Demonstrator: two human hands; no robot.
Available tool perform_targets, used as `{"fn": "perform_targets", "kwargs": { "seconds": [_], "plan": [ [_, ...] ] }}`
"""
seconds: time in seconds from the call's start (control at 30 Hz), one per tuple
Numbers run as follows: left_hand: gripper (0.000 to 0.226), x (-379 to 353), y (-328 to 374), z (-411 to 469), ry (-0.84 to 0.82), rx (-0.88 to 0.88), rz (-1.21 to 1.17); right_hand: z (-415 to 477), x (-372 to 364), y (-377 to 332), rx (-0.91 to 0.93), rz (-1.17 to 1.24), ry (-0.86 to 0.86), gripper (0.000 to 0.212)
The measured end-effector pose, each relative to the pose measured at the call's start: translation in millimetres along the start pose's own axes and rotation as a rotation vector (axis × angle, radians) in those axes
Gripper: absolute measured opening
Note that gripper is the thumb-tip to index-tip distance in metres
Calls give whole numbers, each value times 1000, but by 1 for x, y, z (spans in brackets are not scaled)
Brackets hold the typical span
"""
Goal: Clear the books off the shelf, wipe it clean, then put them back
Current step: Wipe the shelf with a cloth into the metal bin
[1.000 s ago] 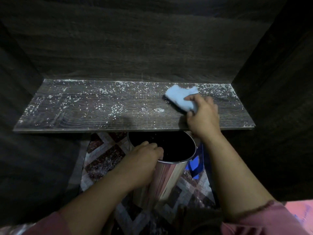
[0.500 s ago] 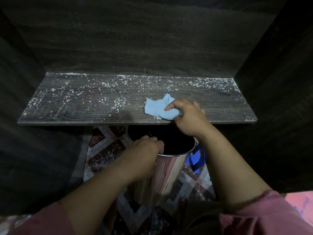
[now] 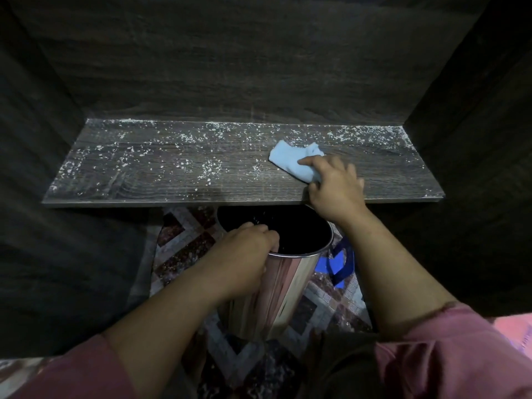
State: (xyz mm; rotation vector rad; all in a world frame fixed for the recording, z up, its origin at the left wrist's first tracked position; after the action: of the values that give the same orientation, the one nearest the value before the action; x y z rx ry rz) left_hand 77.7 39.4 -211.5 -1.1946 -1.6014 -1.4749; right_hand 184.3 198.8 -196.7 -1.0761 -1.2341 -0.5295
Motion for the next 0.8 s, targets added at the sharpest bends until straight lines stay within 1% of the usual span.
{"fn": "perform_targets", "kwargs": {
  "seconds": [0.17,0.23,0.33,0.37,0.4,0.47,0.53,0.6,0.67,0.7,0.73,0.8],
  "plan": [
    [26,-2,-1,2,-2,-3,0,4,2,-3,69,86,-155,36],
    [26,-3,1,3,-2,-9,3,4,3,-6,103,138,-216,36],
    [27,-5,8,7,-5,-34,16,-1,6,-9,96,336,-323,40],
    [27,-6,11,9,-5,-42,20,-2,9,-7,71,398,-319,41],
    [26,-7,14,11,-6,-48,24,-1,14,-3,45,454,-262,41],
    [26,-11,21,17,-4,-56,30,3,26,13,6,484,-37,43],
    [27,-15,26,22,-4,-67,24,6,39,39,-86,369,202,44],
    [27,-20,29,27,-15,-76,18,3,52,71,-284,172,344,47],
    [26,-24,30,31,-24,-84,6,-3,61,102,-491,31,402,50],
    [25,-25,31,33,-25,-88,1,-5,64,114,-551,-2,404,51],
    [25,-27,33,34,-24,-93,2,-6,63,125,-577,-23,390,52],
    [24,-29,35,37,-25,-98,10,-3,57,137,-551,-64,338,53]
  ]
}}
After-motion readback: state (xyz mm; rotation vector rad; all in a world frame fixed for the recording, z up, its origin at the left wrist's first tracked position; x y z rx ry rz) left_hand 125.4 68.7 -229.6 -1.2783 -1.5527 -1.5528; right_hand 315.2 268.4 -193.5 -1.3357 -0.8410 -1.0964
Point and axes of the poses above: each hand's wrist, its own z-axis towards the middle knuckle, its own x-axis out of the back of the hand, y = z × x, the point moved 4 cm from there along z, towards the middle knuckle, and after that the axes turned 4 degrees about -y, right-handed, at the moved point
